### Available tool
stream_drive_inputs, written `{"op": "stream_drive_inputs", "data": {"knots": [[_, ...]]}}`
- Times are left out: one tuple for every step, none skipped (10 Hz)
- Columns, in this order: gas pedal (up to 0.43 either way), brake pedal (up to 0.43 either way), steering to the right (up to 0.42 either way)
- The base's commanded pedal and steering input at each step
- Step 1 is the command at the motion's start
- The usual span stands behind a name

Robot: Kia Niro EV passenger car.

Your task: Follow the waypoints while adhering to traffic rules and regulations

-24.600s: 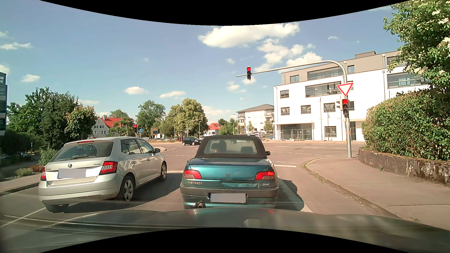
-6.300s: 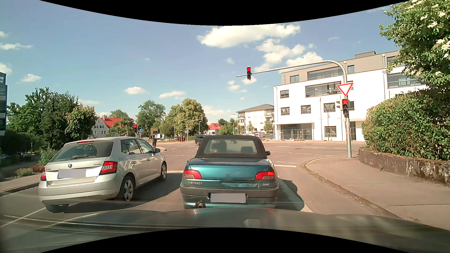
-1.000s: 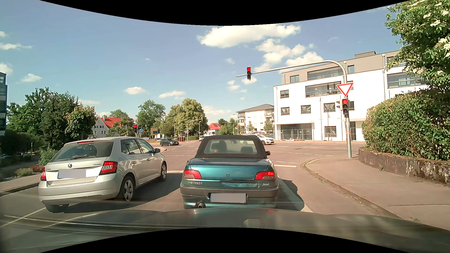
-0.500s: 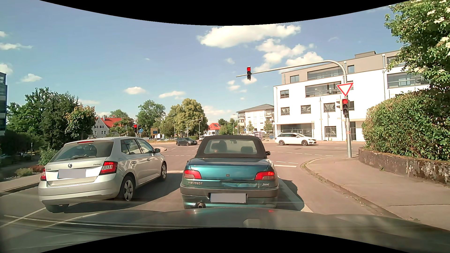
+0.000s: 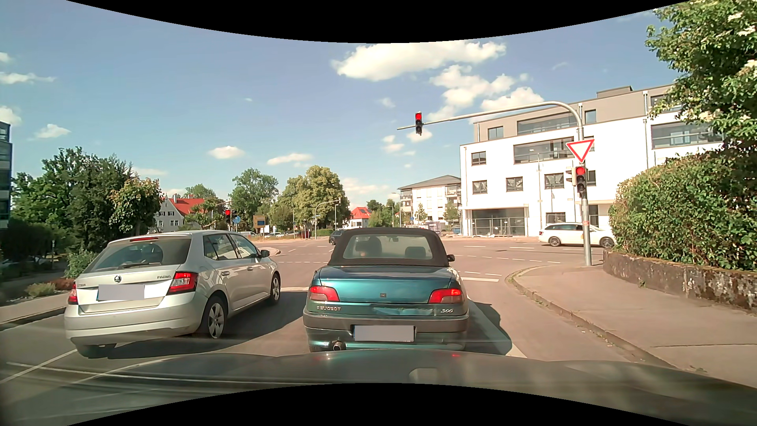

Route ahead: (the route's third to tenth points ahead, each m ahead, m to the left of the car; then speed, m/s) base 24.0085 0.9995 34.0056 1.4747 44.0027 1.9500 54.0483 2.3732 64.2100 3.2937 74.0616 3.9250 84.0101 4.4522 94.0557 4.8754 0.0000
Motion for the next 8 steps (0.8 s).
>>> {"op": "stream_drive_inputs", "data": {"knots": [[0.000, 0.634, 0.003], [0.000, 0.640, 0.003], [0.000, 0.634, 0.003], [0.000, 0.634, 0.003], [0.000, 0.634, 0.003], [0.000, 0.634, 0.003], [0.000, 0.634, 0.003], [0.000, 0.634, 0.003]]}}
